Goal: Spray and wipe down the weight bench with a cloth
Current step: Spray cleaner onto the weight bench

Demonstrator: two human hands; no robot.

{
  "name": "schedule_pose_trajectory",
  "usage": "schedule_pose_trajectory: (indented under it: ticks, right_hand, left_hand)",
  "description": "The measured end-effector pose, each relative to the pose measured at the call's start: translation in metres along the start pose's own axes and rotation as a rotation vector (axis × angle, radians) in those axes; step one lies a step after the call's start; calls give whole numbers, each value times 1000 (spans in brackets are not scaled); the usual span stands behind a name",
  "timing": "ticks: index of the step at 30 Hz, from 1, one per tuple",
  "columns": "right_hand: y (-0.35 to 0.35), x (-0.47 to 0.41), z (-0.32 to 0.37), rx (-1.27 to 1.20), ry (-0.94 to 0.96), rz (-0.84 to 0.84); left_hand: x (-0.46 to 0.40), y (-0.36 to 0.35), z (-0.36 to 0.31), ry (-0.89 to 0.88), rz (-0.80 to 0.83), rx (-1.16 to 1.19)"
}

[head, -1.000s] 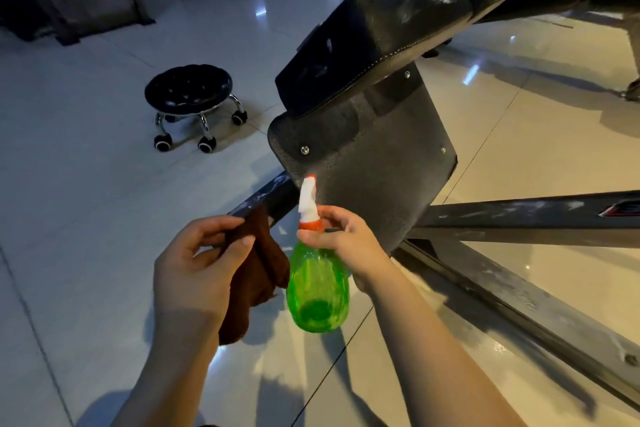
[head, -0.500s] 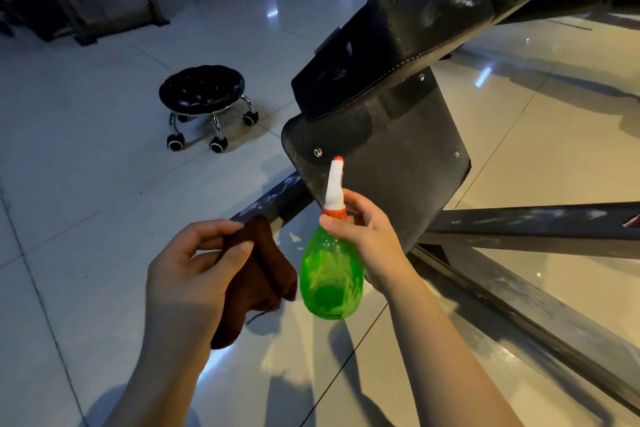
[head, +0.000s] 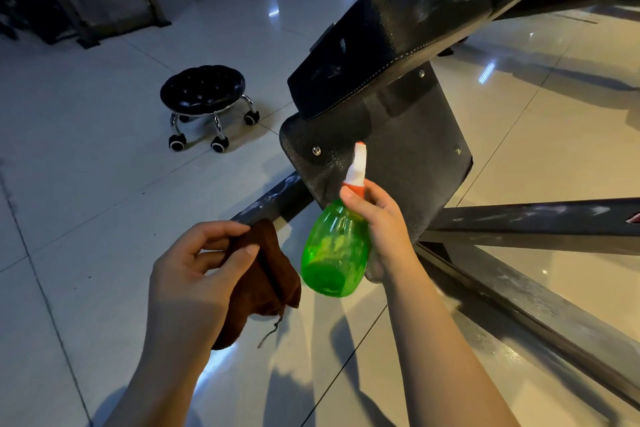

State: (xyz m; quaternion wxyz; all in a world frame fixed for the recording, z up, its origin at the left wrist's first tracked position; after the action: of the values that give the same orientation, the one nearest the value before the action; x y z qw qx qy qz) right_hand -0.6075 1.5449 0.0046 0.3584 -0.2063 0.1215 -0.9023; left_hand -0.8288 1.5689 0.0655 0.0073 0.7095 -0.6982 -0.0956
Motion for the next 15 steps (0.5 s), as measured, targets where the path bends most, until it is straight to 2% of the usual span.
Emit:
schedule_pose_trajectory:
  ticks: [5,8,15]
  right_hand:
    - [-4,6,-2,-18,-96,131]
    - [-3,12,-14,83,-116,186]
    - [21,17,-24,393,-18,180]
  left_hand:
    - [-1,1,2,-3,3,-9]
    - [-1,3,3,9,0,-16]
    - [-1,3,3,13,16,-40]
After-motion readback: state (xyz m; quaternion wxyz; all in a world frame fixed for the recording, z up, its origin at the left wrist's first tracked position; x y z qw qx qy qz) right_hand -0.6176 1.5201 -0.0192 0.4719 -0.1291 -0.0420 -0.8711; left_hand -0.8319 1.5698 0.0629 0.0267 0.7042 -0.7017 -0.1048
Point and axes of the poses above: each hand's wrist, its own x-axis away from the middle knuckle, its own y-axis out of the back of the hand, z = x × y, the point moved 4 cm from there along -x, towards the middle knuckle, and after that the axes turned 13 degrees about -z, right-handed, at the moved point
